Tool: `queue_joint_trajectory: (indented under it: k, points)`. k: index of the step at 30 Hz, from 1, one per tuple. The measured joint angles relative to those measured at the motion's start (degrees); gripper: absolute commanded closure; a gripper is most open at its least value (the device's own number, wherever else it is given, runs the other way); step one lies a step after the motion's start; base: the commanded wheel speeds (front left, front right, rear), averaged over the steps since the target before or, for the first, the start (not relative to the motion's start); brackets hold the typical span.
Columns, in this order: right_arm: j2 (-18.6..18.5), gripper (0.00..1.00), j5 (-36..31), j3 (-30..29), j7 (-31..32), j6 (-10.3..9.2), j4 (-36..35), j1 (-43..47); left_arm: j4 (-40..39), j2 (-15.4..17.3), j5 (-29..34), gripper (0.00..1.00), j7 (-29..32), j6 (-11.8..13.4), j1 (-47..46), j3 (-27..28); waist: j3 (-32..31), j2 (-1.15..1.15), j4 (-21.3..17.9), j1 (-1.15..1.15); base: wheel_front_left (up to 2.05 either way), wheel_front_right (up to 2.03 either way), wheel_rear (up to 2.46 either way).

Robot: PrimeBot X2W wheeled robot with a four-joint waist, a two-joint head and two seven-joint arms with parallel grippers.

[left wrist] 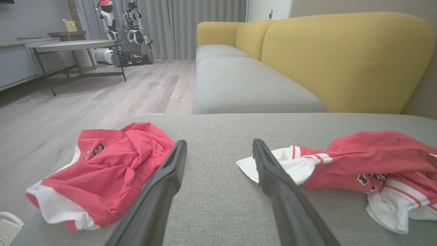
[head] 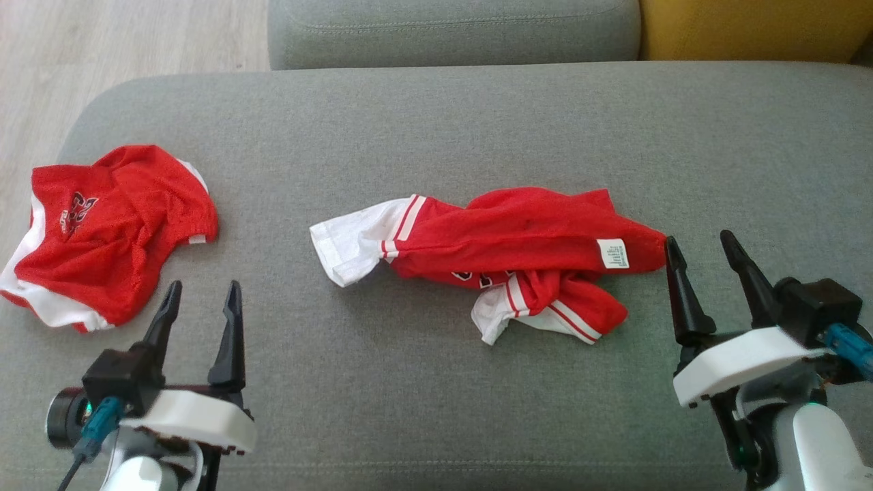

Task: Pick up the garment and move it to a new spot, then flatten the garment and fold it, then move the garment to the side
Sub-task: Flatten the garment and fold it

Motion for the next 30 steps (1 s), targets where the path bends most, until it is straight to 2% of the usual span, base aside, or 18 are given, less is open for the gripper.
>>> queue_joint_trajectory:
  k: [12, 15, 19, 25, 30]
  points:
    - [0.0, 0.0, 0.54, 0.0, 0.31, 0.0, -0.02, 0.2, -0.49, 0.79, -0.07, 0.0, 0.63, -0.52, -0.12, -0.83, 0.75, 0.0, 0.12, 0.0, 0.0, 0.0, 0.0]
    - [0.0, 0.0, 0.54, -0.03, 0.32, 0.0, -0.04, 0.19, -0.51, 0.92, 0.03, 0.0, 1.88, -2.46, -1.46, -3.25, 1.22, 0.0, 0.25, 0.0, 0.0, 0.0, 0.0]
    - [0.0, 0.0, 0.54, 0.08, 0.37, 0.0, -0.4, 0.15, -0.22, 0.71, 0.69, 0.0, 3.92, -6.31, -5.36, -7.99, 2.29, 0.0, 0.33, 0.0, 0.0, 0.0, 0.0]
    - [0.0, 0.0, 0.64, 1.07, 0.37, 0.0, -0.7, -0.63, 4.6, -1.16, 1.59, 0.0, 6.42, -11.48, -11.98, -13.32, 4.73, 0.0, -0.17, 0.0, 0.0, 0.0, 0.0]
    - [0.0, 0.0, 0.79, 1.21, 0.36, 0.0, -0.73, -1.72, 10.23, -2.44, 1.64, 0.0, 6.58, -12.99, -15.94, -14.48, 6.83, 0.0, -0.93, 0.0, 0.0, 0.0, 0.0]
